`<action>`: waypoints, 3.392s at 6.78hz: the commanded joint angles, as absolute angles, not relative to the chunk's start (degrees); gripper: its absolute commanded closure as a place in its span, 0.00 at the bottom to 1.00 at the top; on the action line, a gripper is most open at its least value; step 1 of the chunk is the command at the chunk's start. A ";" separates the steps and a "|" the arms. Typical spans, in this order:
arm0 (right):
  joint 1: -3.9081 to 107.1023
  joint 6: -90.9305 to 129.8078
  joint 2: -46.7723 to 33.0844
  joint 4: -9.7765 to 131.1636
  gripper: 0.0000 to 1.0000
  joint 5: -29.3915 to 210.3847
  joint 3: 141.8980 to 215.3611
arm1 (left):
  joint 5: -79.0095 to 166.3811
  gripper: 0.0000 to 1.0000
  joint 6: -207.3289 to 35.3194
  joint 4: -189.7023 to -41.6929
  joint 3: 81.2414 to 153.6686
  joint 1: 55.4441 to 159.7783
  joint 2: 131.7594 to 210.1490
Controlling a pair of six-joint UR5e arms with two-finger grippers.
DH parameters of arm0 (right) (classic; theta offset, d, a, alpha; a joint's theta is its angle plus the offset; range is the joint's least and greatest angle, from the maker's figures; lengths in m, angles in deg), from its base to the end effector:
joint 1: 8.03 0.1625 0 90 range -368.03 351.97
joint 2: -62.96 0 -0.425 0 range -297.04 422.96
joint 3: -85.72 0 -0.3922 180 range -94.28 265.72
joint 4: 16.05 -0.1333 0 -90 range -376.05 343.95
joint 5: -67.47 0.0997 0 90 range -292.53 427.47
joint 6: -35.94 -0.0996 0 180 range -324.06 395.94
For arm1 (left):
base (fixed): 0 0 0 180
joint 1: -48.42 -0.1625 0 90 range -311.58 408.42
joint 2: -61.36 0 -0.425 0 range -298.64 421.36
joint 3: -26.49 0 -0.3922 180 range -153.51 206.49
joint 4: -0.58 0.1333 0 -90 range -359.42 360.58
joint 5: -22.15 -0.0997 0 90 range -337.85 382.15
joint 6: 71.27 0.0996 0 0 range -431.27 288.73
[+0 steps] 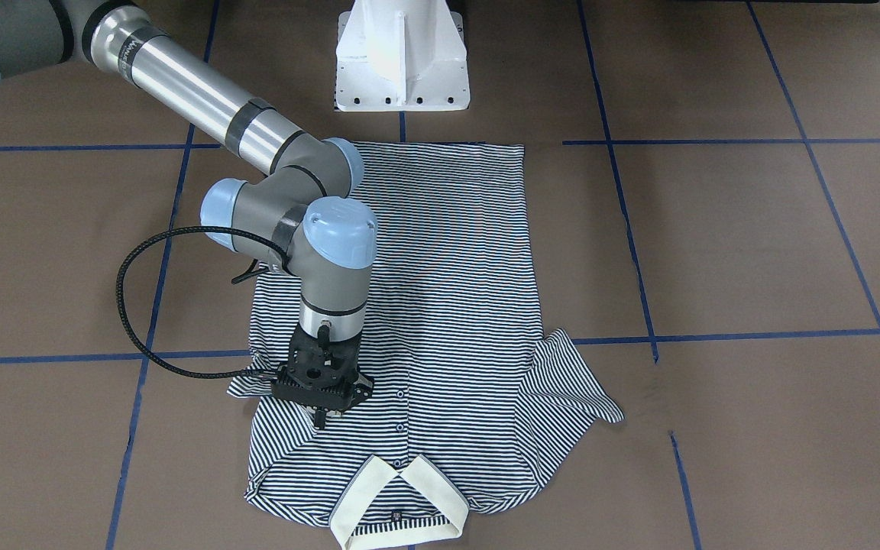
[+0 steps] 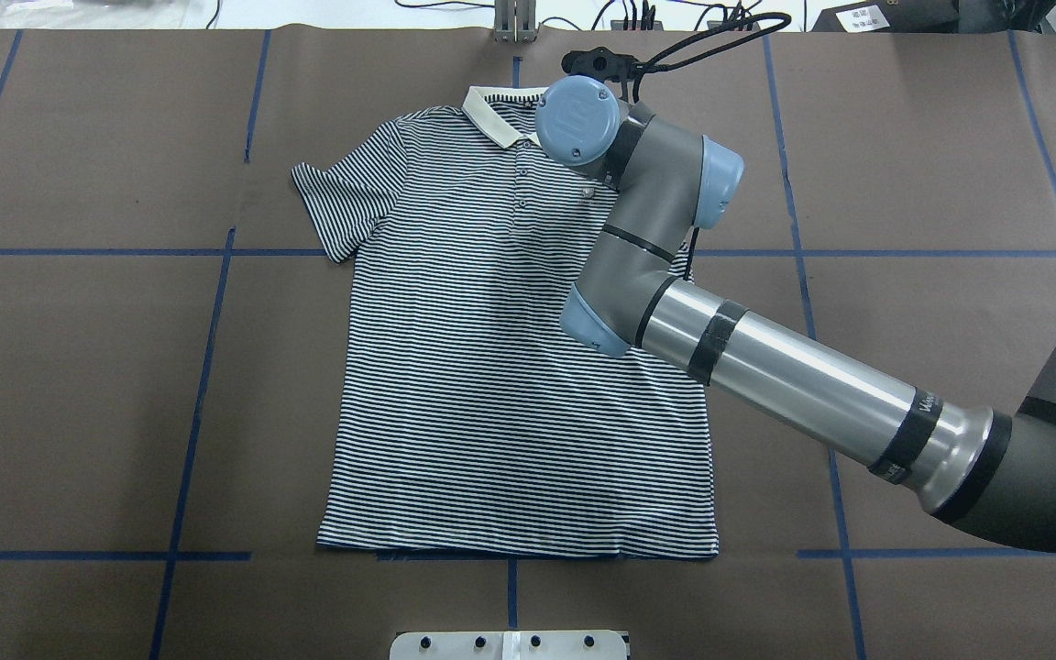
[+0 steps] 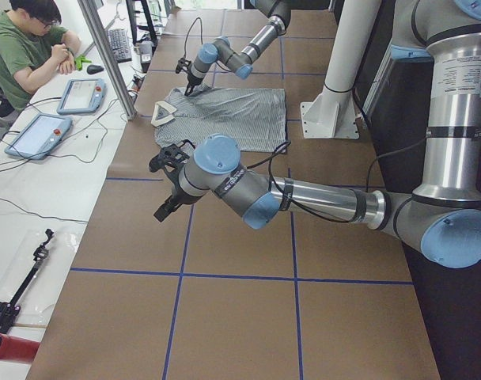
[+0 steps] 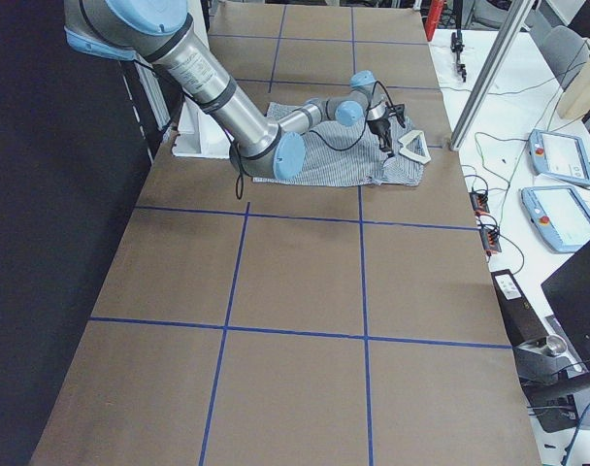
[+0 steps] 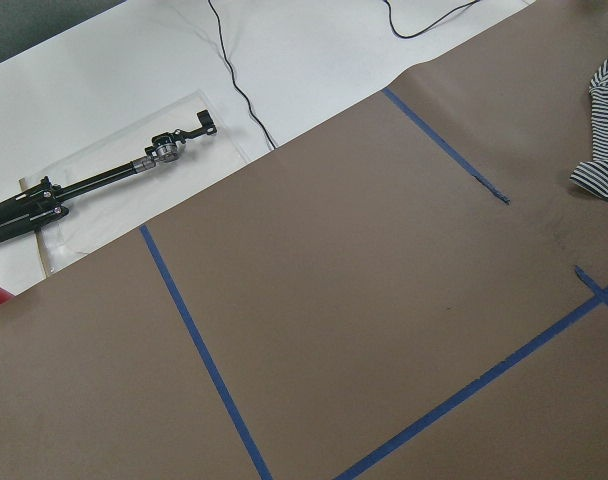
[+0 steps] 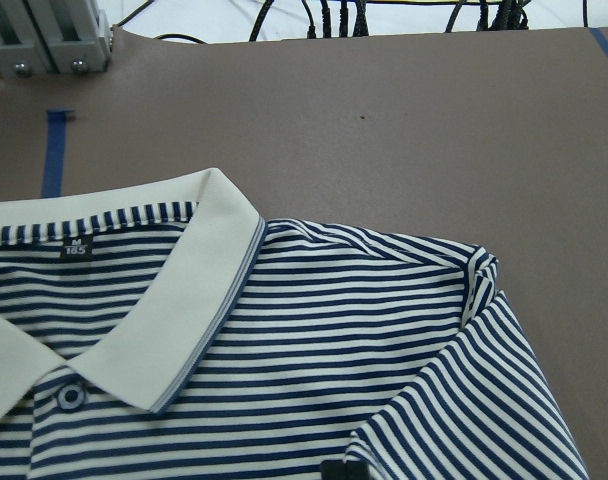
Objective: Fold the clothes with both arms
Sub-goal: 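Fold the sleeve nearest the right gripper inward onto the shirt body, then raise the right gripper away while the left arm moves toward the shirt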
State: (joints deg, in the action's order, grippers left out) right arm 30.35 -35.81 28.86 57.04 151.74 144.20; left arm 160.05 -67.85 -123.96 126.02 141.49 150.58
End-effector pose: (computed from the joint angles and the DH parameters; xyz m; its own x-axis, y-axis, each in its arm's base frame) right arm -0.5770 -0.6397 0.2476 0.7690 0.2116 0.6032 -0.4513 0.8480 0.2779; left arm -0.0861 -0.4963 0.5080 0.6978 0.5147 -0.4982 -0.0026 0.6974 0.7167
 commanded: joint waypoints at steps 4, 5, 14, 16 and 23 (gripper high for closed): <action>28.88 -37.89 30.44 57.07 1.00 147.99 142.50 | 160.05 0.00 -67.85 -123.96 126.24 141.49 150.31; 28.79 -38.06 31.40 57.07 1.00 147.90 141.63 | 160.05 0.00 -67.85 -123.96 126.15 141.49 150.31; 27.11 -33.70 31.41 56.98 0.00 146.83 142.84 | 160.05 0.00 -67.85 -123.87 125.80 141.49 150.48; 33.33 -25.89 31.15 56.90 0.00 159.17 145.30 | 160.05 0.00 -67.93 -123.96 126.07 141.49 150.57; 60.81 11.34 9.56 57.07 0.00 196.27 161.74 | 151.69 0.00 -96.52 -128.14 124.75 125.30 163.64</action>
State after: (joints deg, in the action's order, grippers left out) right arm 54.59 3.02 14.19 57.07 190.22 160.03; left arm 157.36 -88.67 -125.34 124.86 131.69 160.45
